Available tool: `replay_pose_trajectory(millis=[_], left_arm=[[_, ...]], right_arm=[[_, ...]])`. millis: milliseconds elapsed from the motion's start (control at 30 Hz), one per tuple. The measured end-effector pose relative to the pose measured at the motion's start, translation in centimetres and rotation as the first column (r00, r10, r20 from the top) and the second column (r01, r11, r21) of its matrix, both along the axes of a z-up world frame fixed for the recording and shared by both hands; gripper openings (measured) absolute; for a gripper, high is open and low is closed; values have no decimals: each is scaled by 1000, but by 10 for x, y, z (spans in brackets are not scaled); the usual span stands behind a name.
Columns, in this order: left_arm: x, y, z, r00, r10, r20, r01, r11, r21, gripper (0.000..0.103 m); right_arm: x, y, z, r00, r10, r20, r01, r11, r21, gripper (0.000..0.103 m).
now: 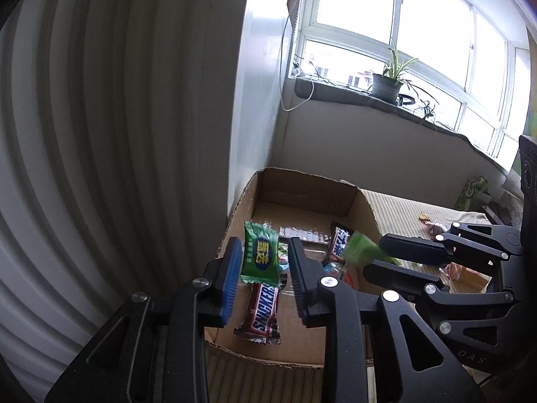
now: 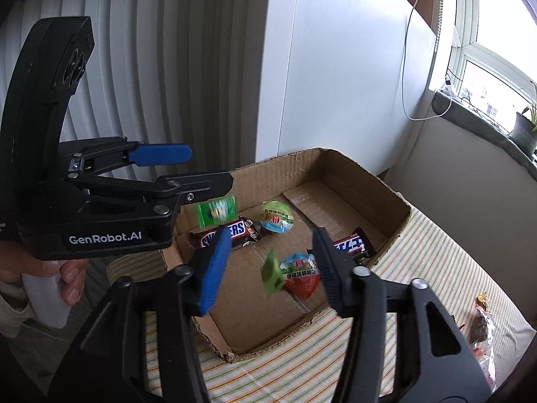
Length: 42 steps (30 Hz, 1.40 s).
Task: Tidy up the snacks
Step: 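Carry both green packets over the cardboard box and open both grippers, then move both grippers back from the box toward the snacks on the bed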
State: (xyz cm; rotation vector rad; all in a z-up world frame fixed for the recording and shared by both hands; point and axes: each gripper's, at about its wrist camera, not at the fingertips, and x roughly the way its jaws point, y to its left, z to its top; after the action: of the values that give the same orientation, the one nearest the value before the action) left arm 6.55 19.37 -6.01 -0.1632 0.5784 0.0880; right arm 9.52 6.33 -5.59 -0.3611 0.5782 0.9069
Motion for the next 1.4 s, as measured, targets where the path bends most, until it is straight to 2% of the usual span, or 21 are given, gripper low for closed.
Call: replay_pose_trajectory(millis=[67, 100, 400, 800, 1167, 1400], left_arm=[[-4, 0, 0, 1000, 18, 15, -18, 1000, 5, 70], [-6, 1, 1, 999, 24, 26, -25, 1000, 5, 72], [-18, 12, 4, 998, 67, 19, -66, 998, -23, 72], [-26, -4, 19, 997, 63, 37, -64, 998, 21, 72], [-12, -74, 32, 999, -33, 34, 30, 995, 93, 72], [2, -135, 38, 992, -127, 26, 123, 984, 129, 72]], right_arm=[[-4, -1, -4, 1000, 6, 4, -6, 1000, -4, 66], [-5, -1, -5, 1000, 7, -4, -7, 1000, -3, 66], [-18, -8, -3, 1000, 11, 1, -11, 1000, 10, 66], [-28, -30, 5, 1000, 0, 7, -1, 998, 57, 66], [-24, -114, 2, 994, -112, -11, 113, 988, 108, 66], [-22, -184, 1, 973, -229, -13, 228, 964, 137, 66]])
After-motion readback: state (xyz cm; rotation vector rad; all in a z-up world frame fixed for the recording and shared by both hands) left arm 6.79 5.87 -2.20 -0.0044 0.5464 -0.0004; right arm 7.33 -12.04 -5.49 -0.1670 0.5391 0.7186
